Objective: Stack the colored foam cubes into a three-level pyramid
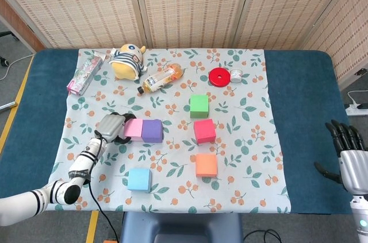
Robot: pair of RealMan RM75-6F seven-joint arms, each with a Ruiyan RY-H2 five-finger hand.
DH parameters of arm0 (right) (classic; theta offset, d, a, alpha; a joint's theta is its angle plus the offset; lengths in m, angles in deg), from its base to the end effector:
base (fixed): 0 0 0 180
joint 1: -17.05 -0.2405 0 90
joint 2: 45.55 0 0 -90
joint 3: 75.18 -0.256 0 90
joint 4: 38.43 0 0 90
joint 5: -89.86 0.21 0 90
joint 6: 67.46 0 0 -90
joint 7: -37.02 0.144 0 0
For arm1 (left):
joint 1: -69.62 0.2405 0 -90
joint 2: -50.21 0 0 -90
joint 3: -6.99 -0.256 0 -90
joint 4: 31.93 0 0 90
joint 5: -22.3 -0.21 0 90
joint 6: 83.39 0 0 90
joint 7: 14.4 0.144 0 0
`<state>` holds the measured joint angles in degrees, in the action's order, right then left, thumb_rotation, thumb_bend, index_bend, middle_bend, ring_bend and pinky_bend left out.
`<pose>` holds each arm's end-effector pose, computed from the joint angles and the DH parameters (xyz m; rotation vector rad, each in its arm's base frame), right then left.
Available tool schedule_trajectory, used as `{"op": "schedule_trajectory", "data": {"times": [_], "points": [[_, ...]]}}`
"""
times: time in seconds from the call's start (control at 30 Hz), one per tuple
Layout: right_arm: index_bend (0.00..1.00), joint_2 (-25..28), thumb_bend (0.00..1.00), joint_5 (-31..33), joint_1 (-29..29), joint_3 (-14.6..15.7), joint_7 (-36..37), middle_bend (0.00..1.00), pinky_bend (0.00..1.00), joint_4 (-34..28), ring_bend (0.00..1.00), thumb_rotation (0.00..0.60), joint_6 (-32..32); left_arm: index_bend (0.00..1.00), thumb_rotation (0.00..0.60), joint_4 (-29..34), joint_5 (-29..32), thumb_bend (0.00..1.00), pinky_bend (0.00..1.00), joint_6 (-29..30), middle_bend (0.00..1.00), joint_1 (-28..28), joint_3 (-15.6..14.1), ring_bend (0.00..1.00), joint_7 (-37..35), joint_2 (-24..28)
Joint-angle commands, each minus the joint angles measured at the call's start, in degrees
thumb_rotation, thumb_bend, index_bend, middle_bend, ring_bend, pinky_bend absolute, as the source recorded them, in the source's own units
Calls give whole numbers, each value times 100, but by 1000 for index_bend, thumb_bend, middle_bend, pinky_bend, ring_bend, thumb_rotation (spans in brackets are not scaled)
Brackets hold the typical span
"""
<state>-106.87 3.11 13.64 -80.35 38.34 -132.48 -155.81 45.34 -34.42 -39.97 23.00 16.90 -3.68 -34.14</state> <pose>-0.3044 -0.1809 0.1842 1.3288 -0.8413 0.9638 -0.1811 0.3842 0.0028 -1.8402 -1.1135 -0.7891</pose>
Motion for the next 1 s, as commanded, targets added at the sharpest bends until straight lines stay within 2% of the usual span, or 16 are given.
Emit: {"op": "schedule_trajectory", "data": {"times": [0.03,0.6,0.7,0.87,1.0], "points": [[0,-8,48,0,1,-2,10,21,0,13,0,600,-4,316,600,-2,3,335,223,-9,398,-8,-1,379,-10,-2],[0,-2,48,50,-6,-11,64,21,0,60,0,600,50,311,600,-71,83,336,218,-68,388,-59,-48,375,-22,-52],[0,-5,48,52,1,-10,78,21,0,72,0,600,44,283,600,-80,125,335,218,-94,359,-72,-61,361,-1,-53],[0,-14,48,62,1,-14,106,21,0,102,0,600,50,187,600,-17,211,337,218,-91,275,-82,-84,281,72,-24],[0,-15,48,51,-5,-16,124,21,0,115,0,600,52,150,600,54,277,337,222,-75,224,-84,-107,226,138,11]]}}
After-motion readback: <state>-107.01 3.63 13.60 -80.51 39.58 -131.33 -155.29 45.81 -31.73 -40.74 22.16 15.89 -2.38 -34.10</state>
